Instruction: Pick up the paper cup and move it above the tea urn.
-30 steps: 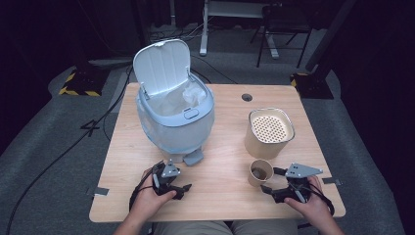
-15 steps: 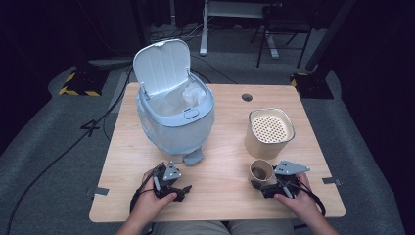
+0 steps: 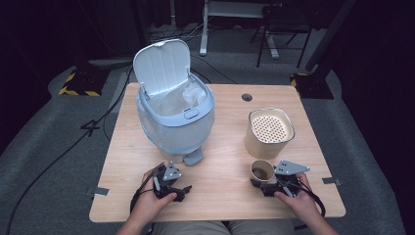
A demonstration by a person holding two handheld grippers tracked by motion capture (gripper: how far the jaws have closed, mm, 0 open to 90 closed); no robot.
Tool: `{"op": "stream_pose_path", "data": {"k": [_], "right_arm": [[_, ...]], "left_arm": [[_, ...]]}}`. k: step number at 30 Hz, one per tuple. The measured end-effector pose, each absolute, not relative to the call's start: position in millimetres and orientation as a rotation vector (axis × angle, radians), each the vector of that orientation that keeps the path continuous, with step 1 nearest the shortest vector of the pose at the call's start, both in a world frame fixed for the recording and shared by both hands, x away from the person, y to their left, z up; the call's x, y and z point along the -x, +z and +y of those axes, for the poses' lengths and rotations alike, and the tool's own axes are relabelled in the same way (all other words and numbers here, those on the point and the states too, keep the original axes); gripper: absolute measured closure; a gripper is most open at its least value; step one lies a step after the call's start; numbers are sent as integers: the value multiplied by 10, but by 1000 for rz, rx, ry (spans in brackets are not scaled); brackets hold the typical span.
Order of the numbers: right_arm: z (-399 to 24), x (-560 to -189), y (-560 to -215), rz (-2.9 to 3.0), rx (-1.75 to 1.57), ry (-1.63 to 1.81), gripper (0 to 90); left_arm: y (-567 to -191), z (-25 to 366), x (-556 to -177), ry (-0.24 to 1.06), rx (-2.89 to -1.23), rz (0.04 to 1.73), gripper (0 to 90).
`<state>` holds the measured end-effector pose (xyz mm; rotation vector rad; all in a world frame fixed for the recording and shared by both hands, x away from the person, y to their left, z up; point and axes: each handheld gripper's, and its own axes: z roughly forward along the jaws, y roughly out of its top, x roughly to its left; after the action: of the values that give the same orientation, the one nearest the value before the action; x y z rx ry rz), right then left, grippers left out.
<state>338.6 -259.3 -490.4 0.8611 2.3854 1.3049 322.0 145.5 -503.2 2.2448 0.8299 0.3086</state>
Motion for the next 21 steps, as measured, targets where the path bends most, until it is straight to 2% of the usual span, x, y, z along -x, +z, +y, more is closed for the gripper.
{"op": "stream_pose_path", "data": {"k": [16,21], "right_arm": [[-2876,-3398,-4487,2328,-826,1397,292],[-2913,-3412,-4249,2319,-786,1377,291]], "left_arm": [[-5033,1453,-3221,306,-2242,833,216],[-5032,1452,-3219,307,-2245,830,217]]}}
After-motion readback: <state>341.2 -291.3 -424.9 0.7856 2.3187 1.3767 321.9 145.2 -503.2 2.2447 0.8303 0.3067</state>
